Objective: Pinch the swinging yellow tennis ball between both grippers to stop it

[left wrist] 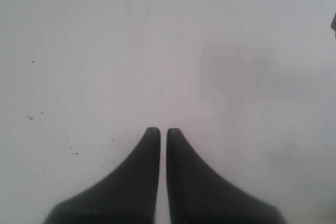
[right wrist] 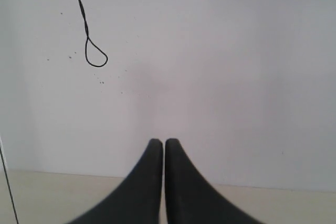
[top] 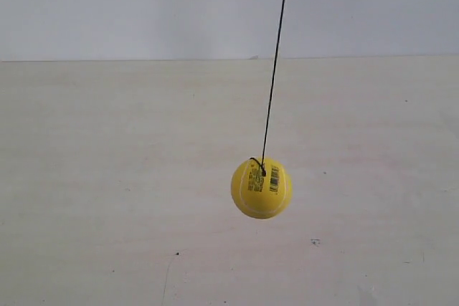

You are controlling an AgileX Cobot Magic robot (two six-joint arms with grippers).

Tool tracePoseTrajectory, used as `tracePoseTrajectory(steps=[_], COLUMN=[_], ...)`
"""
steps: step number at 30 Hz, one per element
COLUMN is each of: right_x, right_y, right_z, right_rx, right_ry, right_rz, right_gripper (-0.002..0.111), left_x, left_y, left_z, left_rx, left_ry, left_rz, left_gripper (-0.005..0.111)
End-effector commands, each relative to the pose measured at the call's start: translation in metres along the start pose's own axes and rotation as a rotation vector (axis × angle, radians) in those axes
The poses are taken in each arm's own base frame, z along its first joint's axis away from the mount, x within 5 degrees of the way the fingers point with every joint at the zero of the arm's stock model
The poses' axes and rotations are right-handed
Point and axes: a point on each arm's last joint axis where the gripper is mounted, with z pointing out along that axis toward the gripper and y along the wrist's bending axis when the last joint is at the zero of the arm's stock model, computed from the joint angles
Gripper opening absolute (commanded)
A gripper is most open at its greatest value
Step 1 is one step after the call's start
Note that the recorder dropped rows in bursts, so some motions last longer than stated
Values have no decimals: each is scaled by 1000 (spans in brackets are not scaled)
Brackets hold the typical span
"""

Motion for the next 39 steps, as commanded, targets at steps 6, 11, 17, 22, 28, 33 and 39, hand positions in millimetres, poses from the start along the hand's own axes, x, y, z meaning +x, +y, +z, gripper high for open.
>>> tracePoseTrajectory(steps=[6,11,17,22,28,33,39], right_x=[3,3,3,3,3,3,2], right_y=[-2,-2,-2,-2,-2,-2,-2], right_z=[-1,-1,-1,-1,-1,-1,-1], right_rx=[27,27,27,27,27,27,26], right_ry=[39,39,39,39,39,39,37], right_rz=[7,7,7,7,7,7,7], right_gripper=[0,0,0,0,0,0,0], left_x=[4,4,4,4,4,2,1], left_y=[1,1,1,1,2,4,8], left_z=[-3,-3,-3,-3,-4,-9,-9], left_rx=[-17,-17,-17,-17,-31,-137,-309], left_ry=[41,41,41,41,37,14,-39], left_rz=[-7,-7,-7,-7,-3,-78,-232], left_gripper=[5,5,5,5,5,5,5])
